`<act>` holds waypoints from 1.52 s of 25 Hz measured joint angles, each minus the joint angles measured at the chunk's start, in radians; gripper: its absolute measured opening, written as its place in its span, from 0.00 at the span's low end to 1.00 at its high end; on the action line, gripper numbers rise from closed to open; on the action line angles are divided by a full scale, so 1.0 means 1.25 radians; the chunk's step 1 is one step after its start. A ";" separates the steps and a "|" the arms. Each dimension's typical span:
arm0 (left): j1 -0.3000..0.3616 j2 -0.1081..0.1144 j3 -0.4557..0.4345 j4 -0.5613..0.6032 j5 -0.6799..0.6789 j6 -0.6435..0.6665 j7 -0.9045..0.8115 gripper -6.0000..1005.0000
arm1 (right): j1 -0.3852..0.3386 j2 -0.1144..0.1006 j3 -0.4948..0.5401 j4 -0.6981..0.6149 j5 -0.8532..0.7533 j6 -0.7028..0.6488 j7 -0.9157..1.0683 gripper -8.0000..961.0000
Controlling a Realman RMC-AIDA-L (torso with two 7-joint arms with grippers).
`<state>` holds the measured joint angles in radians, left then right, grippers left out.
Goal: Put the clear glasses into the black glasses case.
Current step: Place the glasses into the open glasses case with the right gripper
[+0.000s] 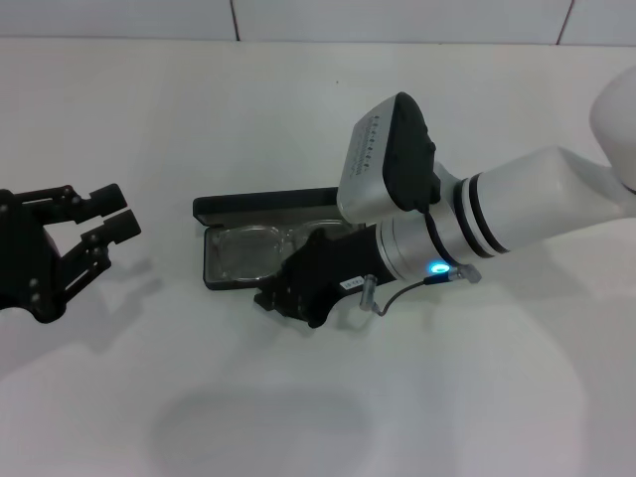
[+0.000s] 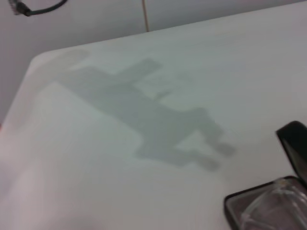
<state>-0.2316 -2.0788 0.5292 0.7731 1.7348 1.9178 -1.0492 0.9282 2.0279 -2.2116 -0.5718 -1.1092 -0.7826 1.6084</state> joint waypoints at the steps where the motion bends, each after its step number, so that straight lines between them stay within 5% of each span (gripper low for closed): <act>1: 0.000 0.000 0.000 0.000 0.000 0.000 0.000 0.23 | 0.000 0.000 0.000 0.000 0.000 0.006 0.000 0.12; 38: -0.001 -0.002 0.000 -0.001 -0.001 -0.003 0.007 0.23 | 0.009 0.000 -0.004 -0.001 -0.001 0.131 0.012 0.12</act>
<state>-0.2333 -2.0814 0.5292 0.7716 1.7334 1.9142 -1.0400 0.9400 2.0278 -2.2169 -0.5727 -1.1099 -0.6187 1.6232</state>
